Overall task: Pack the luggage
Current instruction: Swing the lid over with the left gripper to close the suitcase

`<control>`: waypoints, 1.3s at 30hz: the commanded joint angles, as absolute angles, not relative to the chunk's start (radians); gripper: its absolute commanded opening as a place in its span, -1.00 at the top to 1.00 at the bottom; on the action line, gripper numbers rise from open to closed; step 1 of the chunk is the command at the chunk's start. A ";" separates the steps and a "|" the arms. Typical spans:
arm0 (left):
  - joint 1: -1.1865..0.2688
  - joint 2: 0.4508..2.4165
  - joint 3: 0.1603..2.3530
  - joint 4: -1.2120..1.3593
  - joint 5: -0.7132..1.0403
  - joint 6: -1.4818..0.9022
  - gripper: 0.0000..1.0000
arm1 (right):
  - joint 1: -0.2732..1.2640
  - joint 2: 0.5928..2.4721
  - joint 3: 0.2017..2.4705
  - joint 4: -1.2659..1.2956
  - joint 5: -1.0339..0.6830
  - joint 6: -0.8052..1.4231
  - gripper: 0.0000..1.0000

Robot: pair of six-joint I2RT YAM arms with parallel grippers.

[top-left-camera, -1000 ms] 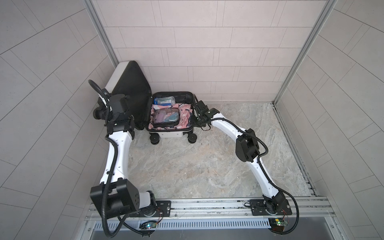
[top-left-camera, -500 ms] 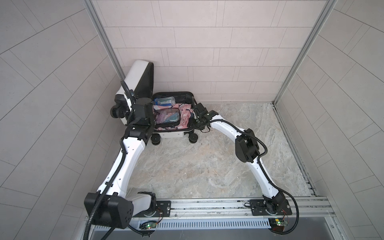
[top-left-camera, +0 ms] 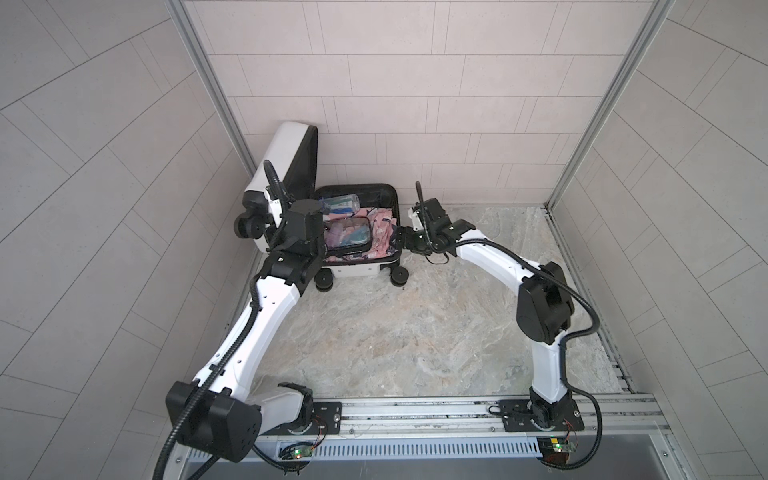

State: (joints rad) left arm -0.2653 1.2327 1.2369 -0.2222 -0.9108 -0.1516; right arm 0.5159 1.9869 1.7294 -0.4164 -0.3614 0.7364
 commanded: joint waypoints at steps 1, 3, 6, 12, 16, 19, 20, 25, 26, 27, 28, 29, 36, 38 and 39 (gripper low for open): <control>-0.314 1.203 1.242 -0.106 -0.776 -0.250 1.00 | 0.445 1.957 1.650 -0.356 -0.356 0.748 -0.48; -0.320 1.203 1.239 -0.105 -0.782 -0.251 1.00 | 0.416 1.998 1.664 -0.400 -0.357 0.737 -0.38; -0.335 1.206 1.242 -0.104 -0.794 -0.250 1.00 | 0.406 2.112 1.765 -0.495 -0.374 0.702 -0.25; -0.384 1.222 1.257 -0.092 -0.826 -0.249 1.00 | 0.447 2.231 1.829 -0.483 -0.408 0.712 -0.25; -0.430 1.230 1.257 -0.073 -0.855 -0.250 1.00 | 0.480 2.254 1.842 -0.456 -0.418 0.729 -0.25; -0.473 1.234 1.258 -0.062 -0.880 -0.256 1.00 | 0.504 2.273 1.867 -0.453 -0.429 0.736 -0.25; -0.490 1.236 1.257 -0.054 -0.889 -0.258 1.00 | 0.511 2.278 1.872 -0.448 -0.434 0.739 -0.25; -0.597 1.267 1.262 -0.021 -0.949 -0.262 1.00 | 0.540 2.293 1.881 -0.429 -0.447 0.761 -0.25; -0.620 1.273 1.263 -0.013 -0.962 -0.261 1.00 | 0.543 2.295 1.879 -0.426 -0.448 0.764 -0.25; -0.648 1.283 1.263 -0.003 -0.977 -0.261 1.00 | 0.545 2.295 1.877 -0.421 -0.449 0.768 -0.25; -0.675 1.291 1.265 0.001 -0.992 -0.264 1.00 | 0.546 2.296 1.874 -0.417 -0.451 0.772 -0.25; -0.699 1.301 1.268 0.008 -0.999 -0.267 1.00 | 0.545 2.295 1.870 -0.414 -0.455 0.776 -0.25; -0.908 1.367 1.275 0.044 -1.071 -0.330 0.15 | 0.541 2.294 1.854 -0.404 -0.465 0.788 -0.25; -0.963 1.394 1.290 0.044 -1.067 -0.336 -0.28 | 0.536 2.285 1.835 -0.390 -0.472 0.796 -0.25; -0.998 1.410 1.304 0.042 -1.071 -0.333 -0.43 | 0.532 2.279 1.821 -0.378 -0.476 0.799 -0.26</control>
State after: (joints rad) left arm -0.9073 1.4090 1.2457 -0.1047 -1.1389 -0.2066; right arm 0.4648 2.2803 1.8324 -0.4946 -0.3519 0.7746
